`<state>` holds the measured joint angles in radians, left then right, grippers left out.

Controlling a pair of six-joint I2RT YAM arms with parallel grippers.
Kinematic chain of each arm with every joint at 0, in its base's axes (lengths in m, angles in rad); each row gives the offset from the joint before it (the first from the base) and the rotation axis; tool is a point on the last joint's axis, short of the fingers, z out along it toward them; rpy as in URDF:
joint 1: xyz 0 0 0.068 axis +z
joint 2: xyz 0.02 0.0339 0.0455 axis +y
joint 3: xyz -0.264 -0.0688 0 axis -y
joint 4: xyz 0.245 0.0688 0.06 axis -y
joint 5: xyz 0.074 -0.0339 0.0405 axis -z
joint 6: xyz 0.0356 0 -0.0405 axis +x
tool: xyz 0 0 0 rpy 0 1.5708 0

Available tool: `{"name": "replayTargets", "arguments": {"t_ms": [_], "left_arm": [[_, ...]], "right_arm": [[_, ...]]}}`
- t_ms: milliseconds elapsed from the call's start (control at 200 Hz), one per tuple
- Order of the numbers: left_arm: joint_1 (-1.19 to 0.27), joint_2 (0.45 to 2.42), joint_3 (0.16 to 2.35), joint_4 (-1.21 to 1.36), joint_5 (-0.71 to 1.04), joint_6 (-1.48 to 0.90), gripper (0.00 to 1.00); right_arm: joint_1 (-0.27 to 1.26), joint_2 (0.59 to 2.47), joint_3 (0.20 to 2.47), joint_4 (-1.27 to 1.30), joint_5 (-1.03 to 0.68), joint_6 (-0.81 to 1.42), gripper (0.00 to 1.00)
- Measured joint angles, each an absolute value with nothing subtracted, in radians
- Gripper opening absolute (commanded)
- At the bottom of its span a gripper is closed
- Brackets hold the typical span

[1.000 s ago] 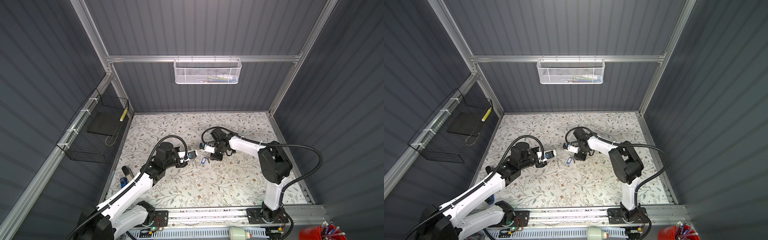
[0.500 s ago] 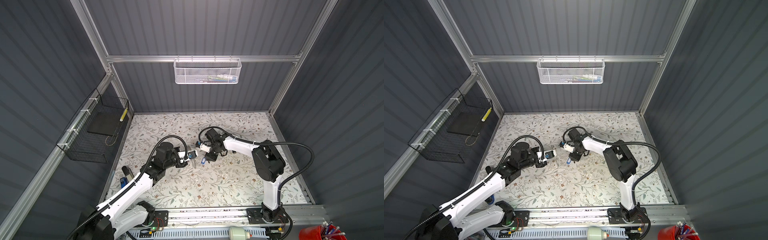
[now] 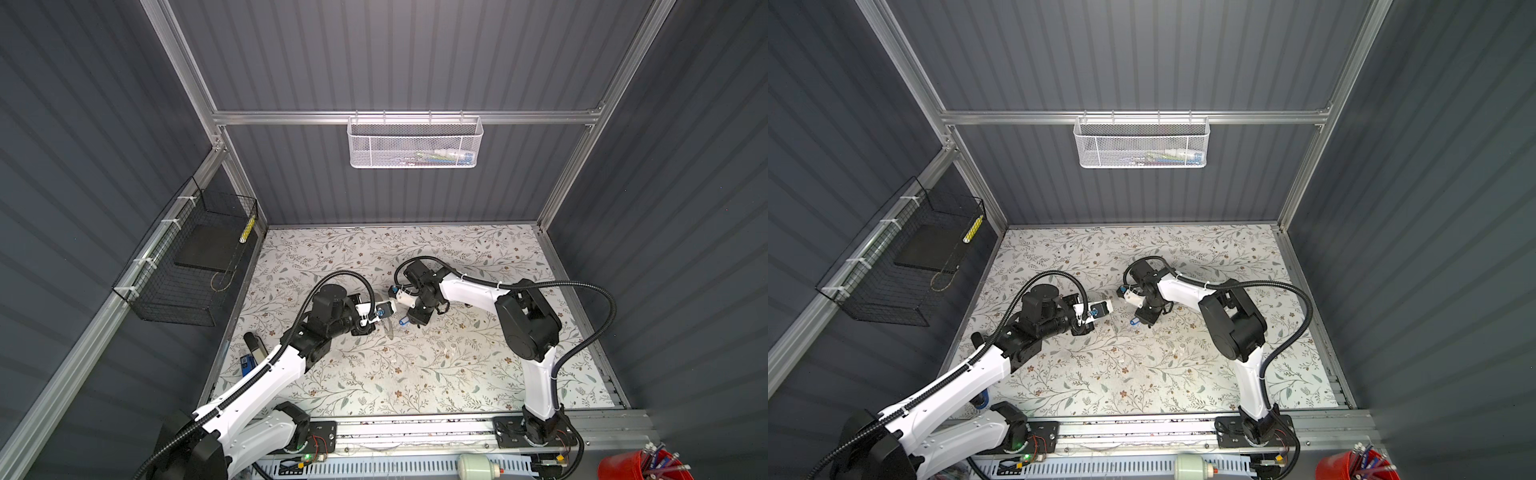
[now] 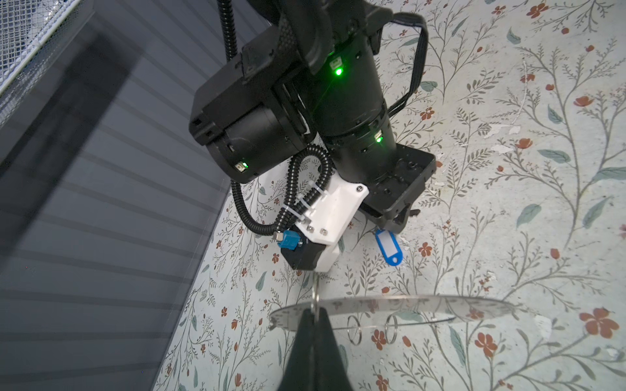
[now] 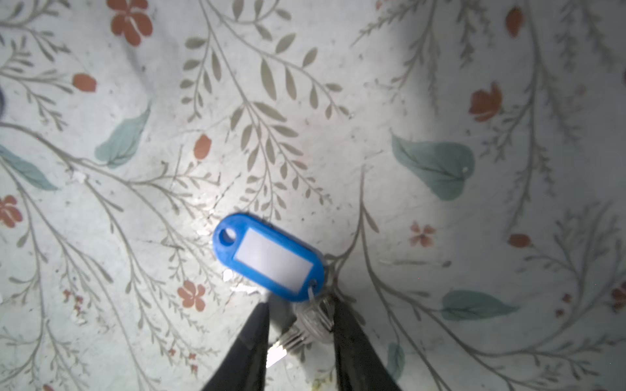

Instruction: Put the keys on the keyring

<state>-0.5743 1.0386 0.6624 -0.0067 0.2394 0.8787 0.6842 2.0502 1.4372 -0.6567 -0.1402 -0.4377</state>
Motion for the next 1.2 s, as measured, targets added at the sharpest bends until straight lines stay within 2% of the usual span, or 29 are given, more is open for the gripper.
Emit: {"name": "replayTargets", "arguments": {"t_ms": [300, 565, 795, 1055, 1201], "left_arm": [[-0.574, 1.039, 0.662, -0.007, 0.246, 0.879, 0.0], [-0.574, 1.039, 0.662, -0.007, 0.255, 0.879, 0.0], [-0.574, 1.038, 0.662, -0.007, 0.263, 0.878, 0.0], [-0.574, 1.038, 0.662, -0.007, 0.282, 0.878, 0.0], [-0.574, 1.032, 0.662, -0.007, 0.291, 0.878, 0.0]], "right_arm": [[0.679, 1.946, 1.295, -0.712, -0.11, -0.524, 0.26], [0.637, 1.843, 1.177, -0.738, -0.104, -0.51, 0.36], [0.604, 1.723, 1.16, -0.701, -0.162, -0.323, 0.38], [0.604, 1.597, 1.014, -0.596, -0.107, -0.03, 0.37], [0.609, 1.575, 0.955, -0.556, -0.083, 0.057, 0.35]]}}
